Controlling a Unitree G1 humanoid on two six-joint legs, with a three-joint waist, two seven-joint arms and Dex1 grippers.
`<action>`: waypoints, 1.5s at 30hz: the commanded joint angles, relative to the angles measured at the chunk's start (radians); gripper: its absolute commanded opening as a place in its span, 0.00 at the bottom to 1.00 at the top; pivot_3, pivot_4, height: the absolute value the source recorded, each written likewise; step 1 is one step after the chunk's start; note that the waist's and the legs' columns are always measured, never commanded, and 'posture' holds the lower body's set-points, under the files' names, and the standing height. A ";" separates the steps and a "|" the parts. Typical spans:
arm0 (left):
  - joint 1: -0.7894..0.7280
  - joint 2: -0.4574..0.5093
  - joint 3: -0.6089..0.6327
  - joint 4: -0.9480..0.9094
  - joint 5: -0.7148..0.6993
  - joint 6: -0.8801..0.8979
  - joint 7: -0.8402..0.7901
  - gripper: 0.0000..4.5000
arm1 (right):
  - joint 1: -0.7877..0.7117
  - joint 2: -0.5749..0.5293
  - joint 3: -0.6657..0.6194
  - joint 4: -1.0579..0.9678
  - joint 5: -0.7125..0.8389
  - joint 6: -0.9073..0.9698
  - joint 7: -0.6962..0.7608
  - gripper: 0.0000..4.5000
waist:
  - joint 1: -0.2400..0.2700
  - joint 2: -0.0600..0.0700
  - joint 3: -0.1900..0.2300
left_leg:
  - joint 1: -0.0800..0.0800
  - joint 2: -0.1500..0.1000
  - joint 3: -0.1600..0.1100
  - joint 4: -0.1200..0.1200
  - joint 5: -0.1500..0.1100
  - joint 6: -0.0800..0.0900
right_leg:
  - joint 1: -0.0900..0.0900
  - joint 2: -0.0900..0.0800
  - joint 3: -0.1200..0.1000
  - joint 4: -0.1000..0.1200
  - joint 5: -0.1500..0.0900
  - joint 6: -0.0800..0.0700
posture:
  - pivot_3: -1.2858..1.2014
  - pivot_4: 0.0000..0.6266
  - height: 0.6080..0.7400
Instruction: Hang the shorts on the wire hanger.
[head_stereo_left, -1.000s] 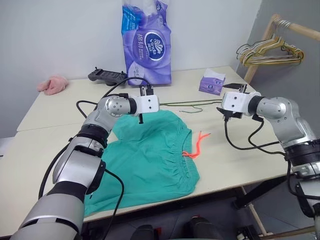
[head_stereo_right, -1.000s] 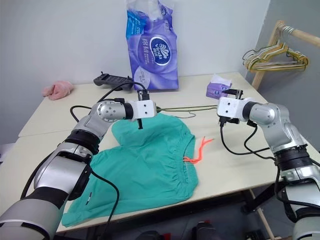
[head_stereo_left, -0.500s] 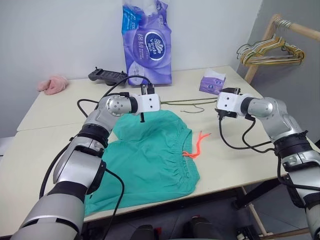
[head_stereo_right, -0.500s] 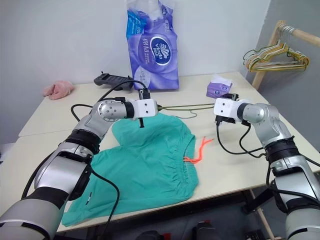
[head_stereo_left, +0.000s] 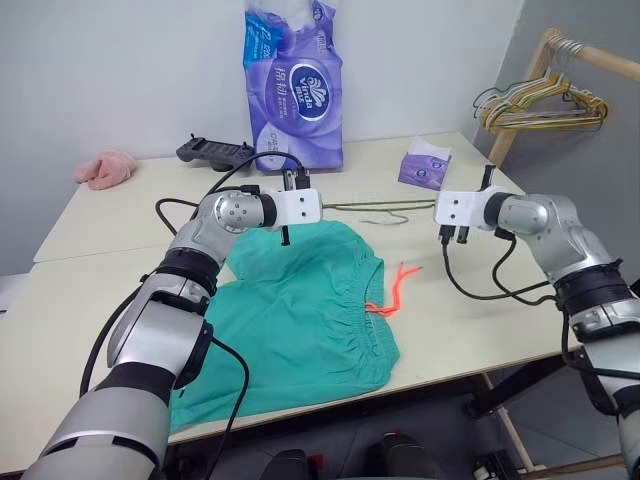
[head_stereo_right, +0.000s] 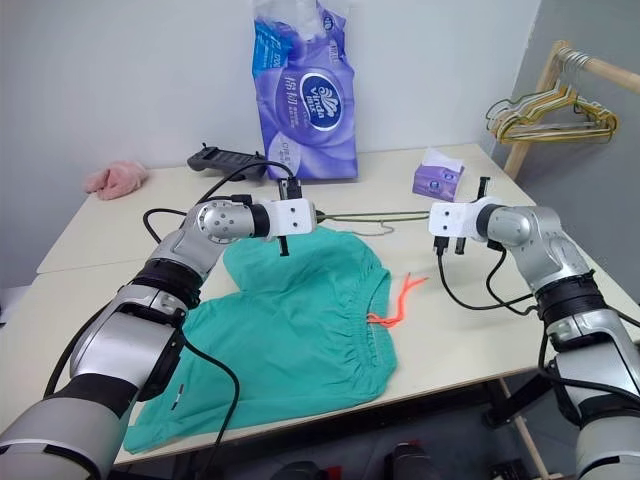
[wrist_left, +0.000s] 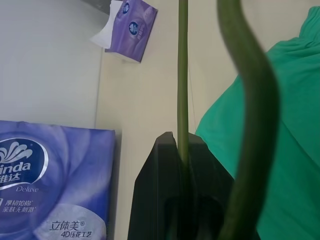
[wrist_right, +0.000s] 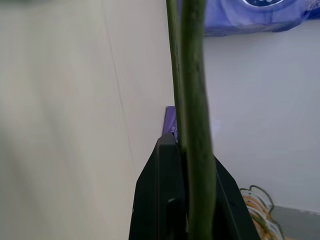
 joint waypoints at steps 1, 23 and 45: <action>-0.021 0.002 0.013 -0.017 -0.010 0.008 0.017 0.00 | -0.032 -0.001 -0.010 -0.025 0.004 -0.016 -0.002 0.00 | 0.000 0.000 0.000 | 0.000 0.000 0.000 0.000 0.000 0.000 | 0.000 0.000 0.000 0.000 0.000 0.000 | 0.53 0.00 1.00; 0.285 0.135 0.246 -0.555 -0.501 0.365 -0.342 0.99 | 0.306 -0.110 -0.202 -0.086 0.264 0.247 0.146 0.00 | 0.002 0.000 0.000 | -0.001 0.000 -0.001 0.000 0.000 0.000 | 0.000 -0.001 -0.001 0.000 0.000 0.000 | 0.54 0.05 1.00; 0.986 0.089 0.285 -1.198 -0.620 0.584 -0.173 0.99 | 0.971 -0.420 -0.301 -0.761 1.040 1.404 0.735 0.00 | 0.043 -0.002 0.005 | 0.015 0.000 -0.009 -0.001 -0.002 0.001 | 0.019 -0.003 -0.013 -0.004 -0.010 0.004 | 0.55 0.09 1.00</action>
